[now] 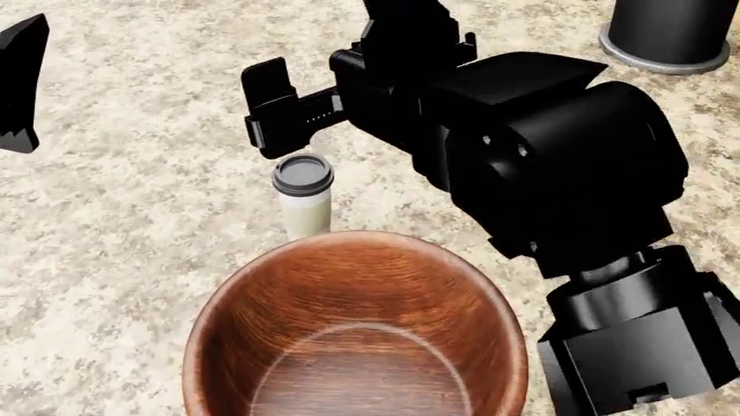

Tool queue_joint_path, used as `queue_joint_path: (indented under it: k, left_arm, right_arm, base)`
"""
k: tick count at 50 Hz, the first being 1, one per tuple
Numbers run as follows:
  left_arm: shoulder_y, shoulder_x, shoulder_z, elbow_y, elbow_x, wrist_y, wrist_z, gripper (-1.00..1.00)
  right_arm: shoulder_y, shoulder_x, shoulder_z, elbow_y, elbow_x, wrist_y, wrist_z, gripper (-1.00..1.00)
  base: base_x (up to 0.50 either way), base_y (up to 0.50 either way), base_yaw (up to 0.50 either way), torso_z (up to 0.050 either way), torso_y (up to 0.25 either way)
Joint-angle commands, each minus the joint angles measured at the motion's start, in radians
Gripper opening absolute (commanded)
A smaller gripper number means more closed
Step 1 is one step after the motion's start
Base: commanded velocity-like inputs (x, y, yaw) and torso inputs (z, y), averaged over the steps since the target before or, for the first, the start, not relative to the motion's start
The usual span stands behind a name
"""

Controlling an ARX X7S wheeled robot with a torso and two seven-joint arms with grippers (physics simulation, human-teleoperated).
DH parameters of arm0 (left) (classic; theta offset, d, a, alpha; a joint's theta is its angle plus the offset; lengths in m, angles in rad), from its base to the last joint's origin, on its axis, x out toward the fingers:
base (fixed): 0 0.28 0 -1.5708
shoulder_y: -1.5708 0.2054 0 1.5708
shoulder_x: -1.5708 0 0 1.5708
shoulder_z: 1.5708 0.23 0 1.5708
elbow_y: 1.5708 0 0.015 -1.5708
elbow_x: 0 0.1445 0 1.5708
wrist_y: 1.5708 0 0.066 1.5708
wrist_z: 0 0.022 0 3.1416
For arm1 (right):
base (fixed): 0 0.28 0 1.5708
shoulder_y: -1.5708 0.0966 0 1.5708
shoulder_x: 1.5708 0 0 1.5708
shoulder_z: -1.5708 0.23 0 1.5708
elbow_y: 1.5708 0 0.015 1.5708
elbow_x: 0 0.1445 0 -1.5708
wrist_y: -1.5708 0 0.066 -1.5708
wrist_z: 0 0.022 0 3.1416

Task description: Place the cup inside the bowl on the dining table and move the bowl to any counter.

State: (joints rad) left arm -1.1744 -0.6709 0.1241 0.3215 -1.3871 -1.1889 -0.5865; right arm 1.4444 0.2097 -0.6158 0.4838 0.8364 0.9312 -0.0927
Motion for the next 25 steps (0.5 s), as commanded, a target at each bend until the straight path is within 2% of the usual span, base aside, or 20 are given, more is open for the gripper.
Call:
queue_joint_path:
  k: [1,7,25]
  left_arm:
    - [0.005,-0.007,-0.013,0.006,-0.014,0.009,-0.02,1.0]
    - [0.017,-0.01,-0.02,0.019,-0.023,0.016,-0.024,1.0]
    - [0.031,-0.037,-0.056,0.051,-0.066,0.03,-0.031,1.0]
  right_arm:
    - [0.029,-0.102,-0.086,0.239,-0.078,-0.113,-0.119,1.0]
    - [0.037,-0.149,-0.121,0.371,-0.117,-0.174,-0.166,1.0]
    - [0.015,-0.186,-0.16,0.486,-0.137,-0.234,-0.183,1.0]
  base:
    - [0.0,0.0,0.0,0.0,0.0]
    - [0.0,0.0,0.0,0.0,0.0]
    - [0.0,0.0,0.0,0.0,0.0]
